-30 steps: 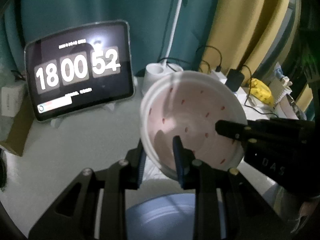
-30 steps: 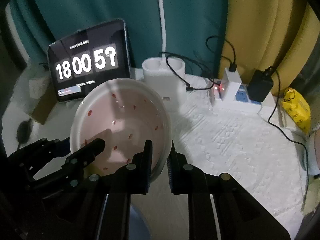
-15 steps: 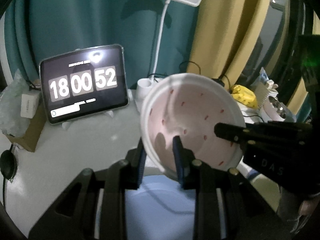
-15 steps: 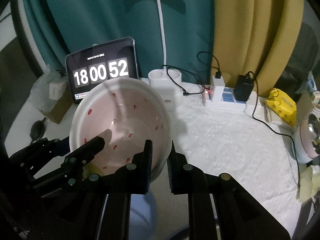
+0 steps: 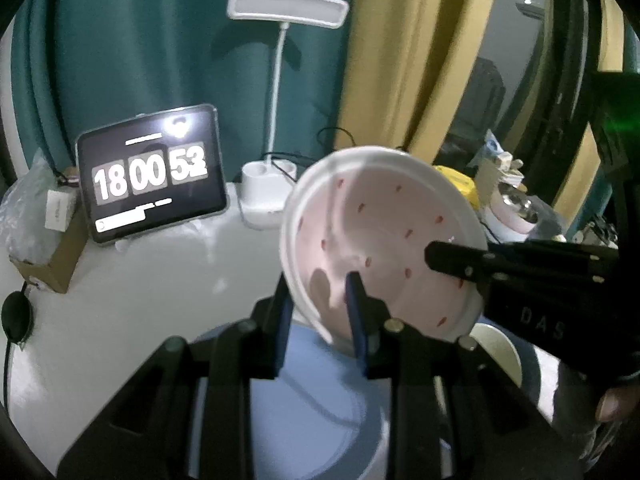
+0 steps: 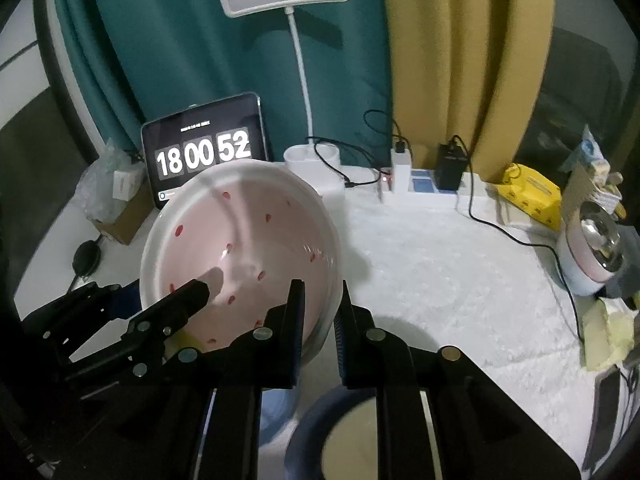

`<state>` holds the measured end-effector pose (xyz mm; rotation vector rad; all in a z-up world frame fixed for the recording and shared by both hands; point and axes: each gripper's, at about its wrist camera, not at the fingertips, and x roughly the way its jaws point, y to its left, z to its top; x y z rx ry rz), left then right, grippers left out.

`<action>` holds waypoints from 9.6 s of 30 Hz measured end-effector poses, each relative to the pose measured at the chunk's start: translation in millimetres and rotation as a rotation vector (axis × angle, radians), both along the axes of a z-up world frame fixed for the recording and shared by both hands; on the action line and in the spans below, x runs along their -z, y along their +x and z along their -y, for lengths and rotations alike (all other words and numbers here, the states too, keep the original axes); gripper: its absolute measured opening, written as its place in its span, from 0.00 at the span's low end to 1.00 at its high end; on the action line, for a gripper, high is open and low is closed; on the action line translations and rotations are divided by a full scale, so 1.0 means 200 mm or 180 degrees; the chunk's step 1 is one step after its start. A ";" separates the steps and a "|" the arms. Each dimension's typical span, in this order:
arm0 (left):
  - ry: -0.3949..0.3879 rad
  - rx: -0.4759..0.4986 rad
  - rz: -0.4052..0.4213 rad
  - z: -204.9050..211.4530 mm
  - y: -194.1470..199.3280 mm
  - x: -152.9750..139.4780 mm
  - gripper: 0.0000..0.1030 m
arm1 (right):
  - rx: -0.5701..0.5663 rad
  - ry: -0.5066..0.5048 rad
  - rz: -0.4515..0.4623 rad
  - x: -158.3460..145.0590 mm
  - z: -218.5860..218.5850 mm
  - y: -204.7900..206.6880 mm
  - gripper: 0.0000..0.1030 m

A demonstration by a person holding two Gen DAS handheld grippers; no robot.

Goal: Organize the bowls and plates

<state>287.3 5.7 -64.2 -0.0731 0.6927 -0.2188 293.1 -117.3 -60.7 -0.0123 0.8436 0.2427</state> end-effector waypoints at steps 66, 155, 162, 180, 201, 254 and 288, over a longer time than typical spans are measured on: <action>0.0303 0.0559 -0.0524 0.62 -0.31 0.36 0.26 | 0.0527 0.0167 -0.0362 0.36 0.59 -0.45 0.15; 0.0389 0.0001 -0.0017 0.46 -0.28 0.46 0.18 | 0.0896 0.0697 -0.0062 0.52 0.87 -0.45 0.50; 0.0315 0.0064 -0.0031 0.47 -0.28 0.46 0.11 | 0.0749 0.0685 0.0018 0.49 0.78 -0.46 0.12; 0.0100 0.0090 -0.0080 0.45 -0.29 0.45 0.11 | 0.0758 0.0729 0.0074 0.46 0.75 -0.49 0.09; -0.0098 0.0111 0.0047 0.38 -0.32 0.34 0.11 | 0.0808 0.0784 0.0215 0.33 0.71 -0.52 0.09; -0.0381 -0.0630 0.0062 -0.48 -0.25 0.36 0.10 | 0.0113 0.0544 0.0087 0.28 -0.13 -0.18 0.10; -0.0213 -0.0787 0.0036 -0.57 -0.24 0.36 0.16 | 0.0080 0.0167 -0.0076 0.39 -0.26 -0.09 0.14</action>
